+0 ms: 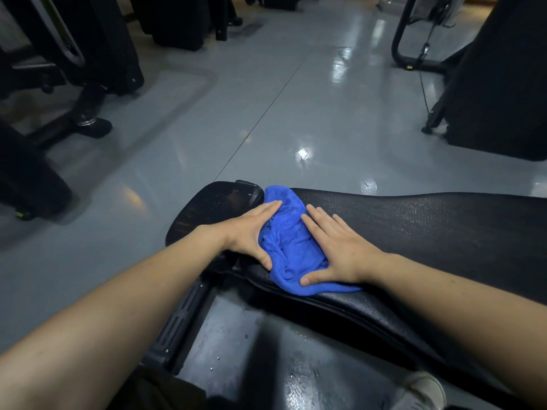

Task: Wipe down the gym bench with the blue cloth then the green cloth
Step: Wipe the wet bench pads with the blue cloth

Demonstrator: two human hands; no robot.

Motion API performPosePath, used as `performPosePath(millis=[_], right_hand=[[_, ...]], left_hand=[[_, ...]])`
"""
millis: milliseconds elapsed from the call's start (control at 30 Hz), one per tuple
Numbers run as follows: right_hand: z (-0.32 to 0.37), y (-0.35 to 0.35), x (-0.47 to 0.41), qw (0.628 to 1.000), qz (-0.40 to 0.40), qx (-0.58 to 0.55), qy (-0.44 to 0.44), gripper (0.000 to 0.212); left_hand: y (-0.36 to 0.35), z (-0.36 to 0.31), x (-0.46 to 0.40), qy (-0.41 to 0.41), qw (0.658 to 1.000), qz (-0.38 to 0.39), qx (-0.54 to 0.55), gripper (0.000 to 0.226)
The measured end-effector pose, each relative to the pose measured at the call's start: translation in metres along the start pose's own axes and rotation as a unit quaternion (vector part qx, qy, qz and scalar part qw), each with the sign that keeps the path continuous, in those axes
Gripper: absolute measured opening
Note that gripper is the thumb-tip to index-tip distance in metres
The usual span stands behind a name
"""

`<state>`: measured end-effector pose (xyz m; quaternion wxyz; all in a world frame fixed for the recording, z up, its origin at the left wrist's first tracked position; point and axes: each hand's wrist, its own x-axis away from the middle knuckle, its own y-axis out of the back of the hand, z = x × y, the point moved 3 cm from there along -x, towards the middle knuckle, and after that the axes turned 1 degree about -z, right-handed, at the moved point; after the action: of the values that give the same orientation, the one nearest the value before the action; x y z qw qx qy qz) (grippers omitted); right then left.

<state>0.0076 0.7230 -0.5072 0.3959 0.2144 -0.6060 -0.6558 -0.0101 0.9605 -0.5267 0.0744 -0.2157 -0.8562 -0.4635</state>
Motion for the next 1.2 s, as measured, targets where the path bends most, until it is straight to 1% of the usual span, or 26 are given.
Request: performPosePath(millis=[133,267,333,367,500,567,633,767,900,1100,1200], right_hand=[[0.002,0.004,-0.023,1.000,-0.017,-0.003,0.004,0.137],[0.003,0.005,-0.046,0.999,0.017,-0.042,0.030,0.135],[0.003,0.006,-0.054,0.996,0.022,-0.073,0.035,0.129],[0.004,0.007,-0.057,0.995,0.014,-0.093,0.037,0.123],[0.014,0.009,-0.064,0.984,-0.041,-0.170,0.044,0.085],[0.023,0.012,-0.061,0.978,-0.067,-0.190,0.046,0.074],[0.032,0.015,-0.058,0.975,-0.085,-0.200,0.050,0.069],[0.058,0.024,-0.061,0.967,-0.121,-0.215,0.070,0.068],[0.092,0.048,-0.080,0.954,-0.161,-0.234,0.091,0.068],[0.131,0.078,-0.122,0.948,-0.194,-0.221,0.123,0.068],[0.135,0.073,-0.141,0.950,-0.194,-0.209,0.128,0.072]], left_hand=[[0.004,0.000,-0.003,0.000,0.999,-0.033,-0.029,0.143],[0.002,0.002,0.004,-0.009,0.999,-0.049,-0.022,0.128],[0.000,0.004,0.008,-0.006,0.998,-0.055,-0.001,0.119],[0.000,0.006,0.009,-0.007,0.998,-0.061,0.007,0.111],[-0.002,0.006,0.020,-0.028,0.994,-0.103,0.017,0.069],[-0.001,0.005,0.028,-0.038,0.991,-0.126,0.022,0.056],[0.004,0.005,0.038,-0.046,0.989,-0.141,0.018,0.049],[0.024,0.011,0.065,-0.049,0.985,-0.164,0.005,0.051],[0.053,0.023,0.097,-0.043,0.976,-0.212,0.000,0.063],[0.096,0.047,0.134,-0.034,0.958,-0.286,0.006,0.061],[0.097,0.064,0.132,-0.019,0.957,-0.289,0.013,0.064]])
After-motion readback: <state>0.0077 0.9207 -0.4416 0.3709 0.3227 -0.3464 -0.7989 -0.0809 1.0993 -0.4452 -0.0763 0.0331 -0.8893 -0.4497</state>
